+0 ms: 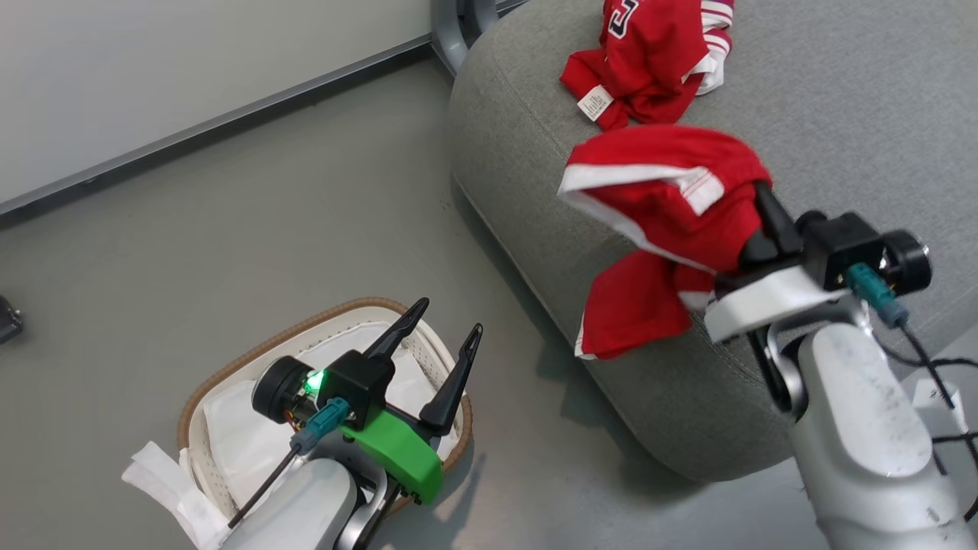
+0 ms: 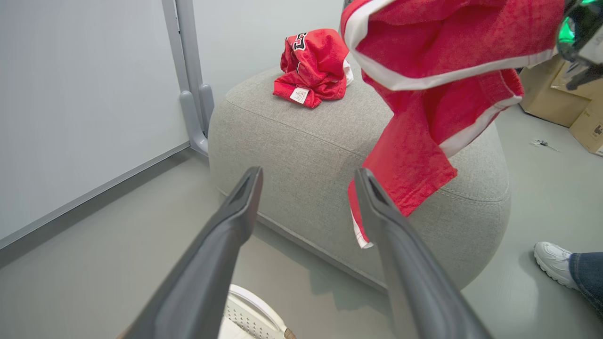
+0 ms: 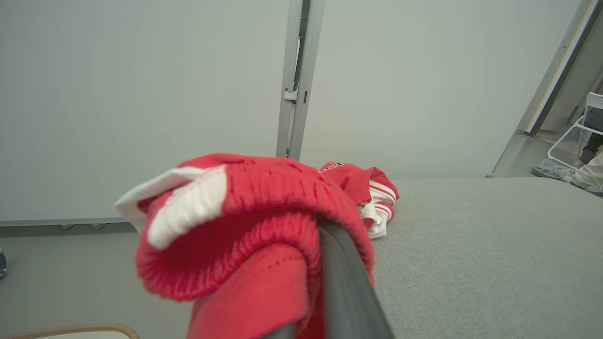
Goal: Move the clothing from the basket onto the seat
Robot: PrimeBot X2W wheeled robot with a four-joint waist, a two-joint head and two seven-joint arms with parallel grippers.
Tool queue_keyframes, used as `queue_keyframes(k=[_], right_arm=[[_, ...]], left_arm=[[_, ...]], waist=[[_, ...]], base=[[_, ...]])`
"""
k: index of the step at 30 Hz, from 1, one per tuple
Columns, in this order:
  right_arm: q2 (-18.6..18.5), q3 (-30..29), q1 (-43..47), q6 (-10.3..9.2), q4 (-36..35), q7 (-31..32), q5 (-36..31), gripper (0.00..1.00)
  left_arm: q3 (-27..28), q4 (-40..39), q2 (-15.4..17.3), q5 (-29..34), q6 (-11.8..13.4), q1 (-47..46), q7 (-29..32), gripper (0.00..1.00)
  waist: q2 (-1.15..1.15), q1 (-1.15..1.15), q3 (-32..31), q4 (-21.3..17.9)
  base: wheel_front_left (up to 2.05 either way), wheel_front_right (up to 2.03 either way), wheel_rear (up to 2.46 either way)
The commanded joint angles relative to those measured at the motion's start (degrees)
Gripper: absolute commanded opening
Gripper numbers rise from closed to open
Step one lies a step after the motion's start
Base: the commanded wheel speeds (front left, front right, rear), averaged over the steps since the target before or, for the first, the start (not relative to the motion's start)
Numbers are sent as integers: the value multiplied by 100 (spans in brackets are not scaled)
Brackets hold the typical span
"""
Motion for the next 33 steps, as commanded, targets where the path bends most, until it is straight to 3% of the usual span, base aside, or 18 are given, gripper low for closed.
queue_keyframes(k=[1,6,14,20,26,33], right_arm=[[-137,-111,-281,-8,29,-11,-42,0],[-561,-506,-1131,-8,220,-10,122,0],[-1969,-1151,-2321,-8,964,55,123,0],[-2692,-1388,-2653,-8,1400,276,34,0],[-2837,-1714,-2527,-8,1981,238,-4,0],[-2450,-1959,-2350,-8,2644,119,-266,0]], left_arm=[[20,4,37,55,-1,-93,-18,100],[45,-7,1,79,-13,-165,-18,100],[53,-84,-80,190,-50,-309,-18,100],[37,-184,-175,305,-102,-501,-13,100],[-9,-294,-301,489,-157,-725,-11,100],[-10,-307,-383,570,-187,-853,-12,100]], waist=[[0,0,132,158],[0,0,358,537],[0,0,868,1280],[0,0,1386,1828],[0,0,1882,2176],[0,0,2139,2199]], base=[[0,0,0],[0,0,0],[0,0,0],[0,0,0],[0,0,0],[0,0,0]])
